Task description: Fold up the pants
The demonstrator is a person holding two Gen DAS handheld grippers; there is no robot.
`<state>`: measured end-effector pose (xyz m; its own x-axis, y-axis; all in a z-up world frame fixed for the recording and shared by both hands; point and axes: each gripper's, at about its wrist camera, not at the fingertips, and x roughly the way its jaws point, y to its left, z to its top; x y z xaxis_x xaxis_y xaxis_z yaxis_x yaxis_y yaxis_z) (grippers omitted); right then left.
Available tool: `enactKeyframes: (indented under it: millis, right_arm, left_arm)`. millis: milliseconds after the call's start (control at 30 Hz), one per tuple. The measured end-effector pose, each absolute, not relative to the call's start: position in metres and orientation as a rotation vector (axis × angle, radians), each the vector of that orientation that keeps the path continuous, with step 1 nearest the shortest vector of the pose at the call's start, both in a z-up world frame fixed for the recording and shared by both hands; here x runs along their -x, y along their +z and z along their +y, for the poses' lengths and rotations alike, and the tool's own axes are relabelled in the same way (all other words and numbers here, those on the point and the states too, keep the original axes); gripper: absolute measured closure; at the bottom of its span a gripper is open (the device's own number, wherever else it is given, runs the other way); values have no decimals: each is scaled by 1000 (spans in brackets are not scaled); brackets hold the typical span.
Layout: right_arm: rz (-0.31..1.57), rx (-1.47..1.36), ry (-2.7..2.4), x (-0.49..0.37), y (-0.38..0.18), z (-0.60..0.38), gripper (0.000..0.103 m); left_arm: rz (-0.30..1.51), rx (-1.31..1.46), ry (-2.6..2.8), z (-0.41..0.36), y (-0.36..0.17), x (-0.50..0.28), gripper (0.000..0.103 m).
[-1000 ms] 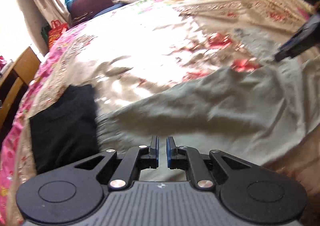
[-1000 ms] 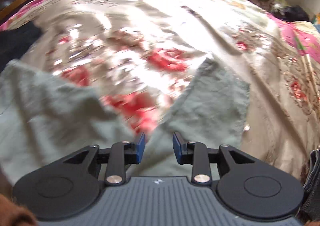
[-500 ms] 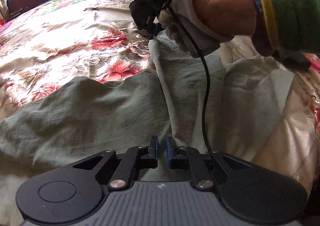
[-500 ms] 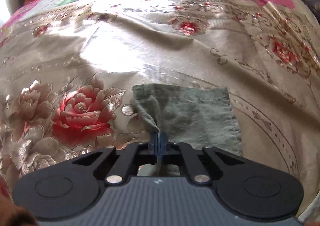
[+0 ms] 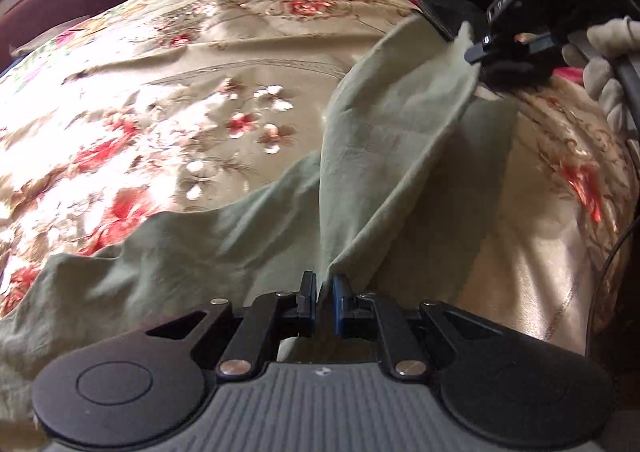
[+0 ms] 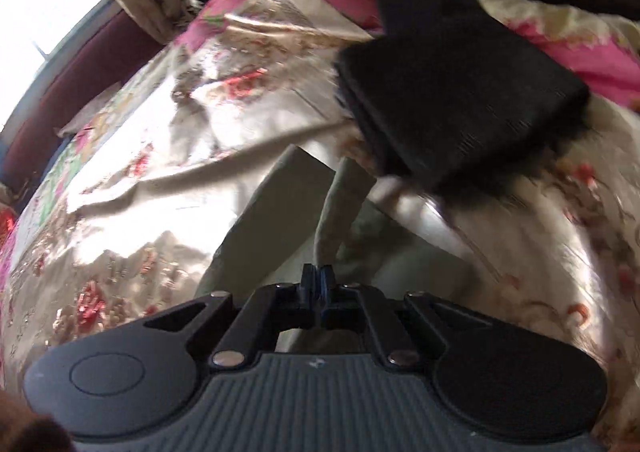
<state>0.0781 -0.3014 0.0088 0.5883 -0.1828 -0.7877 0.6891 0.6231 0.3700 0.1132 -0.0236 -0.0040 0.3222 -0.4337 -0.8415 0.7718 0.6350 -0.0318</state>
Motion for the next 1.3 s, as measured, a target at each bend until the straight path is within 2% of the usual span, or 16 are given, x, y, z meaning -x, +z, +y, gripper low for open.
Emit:
enactKeyframes:
  millis: [100,267,367,667,767,833,900,1000,1133,1300]
  right_arm:
    - [781,-869,-635,-48,-20,-321,101]
    - [749,-878,-619,-36,-28,-323,101]
    - [763,-879,-611,-39,-34,-325,94]
    - [724,-969,-659,-10,-40,-333,92]
    - [704,-1017,-652,-12,-42,-333,83]
    - [709,-981,-647,-15,-40,-326,73]
    - [712,-982,-646,-18,-41,-322,68]
    - [668,-1047,-657,-12,-37,-327,68]
    - [598,-975,-698,2,-15,-320,68]
    - [636,-1008,-670,-25,-32,-331,68]
  left_arm:
    - [949,-486,-880,-46,-9,-100,77]
    - [934,-592,-949,-72,-13,-84,77]
    - [916,-642,-975,-80,-15,-82,77]
    - [919,-641,-1004,-91,-17,-81,77]
    - [883,-664,-1001,-95,-19,-77,77]
    - [872,-665,-1001,-97,-21,-75,77]
    - [884,-651,-998,-101,-22,-75,77]
    - [867,-660,-1005,-104,-20,-74,77]
    - [864,-674,-1033,-103,-20,-71,77]
    - [866,-681,-1020,-103,-25,-68,77]
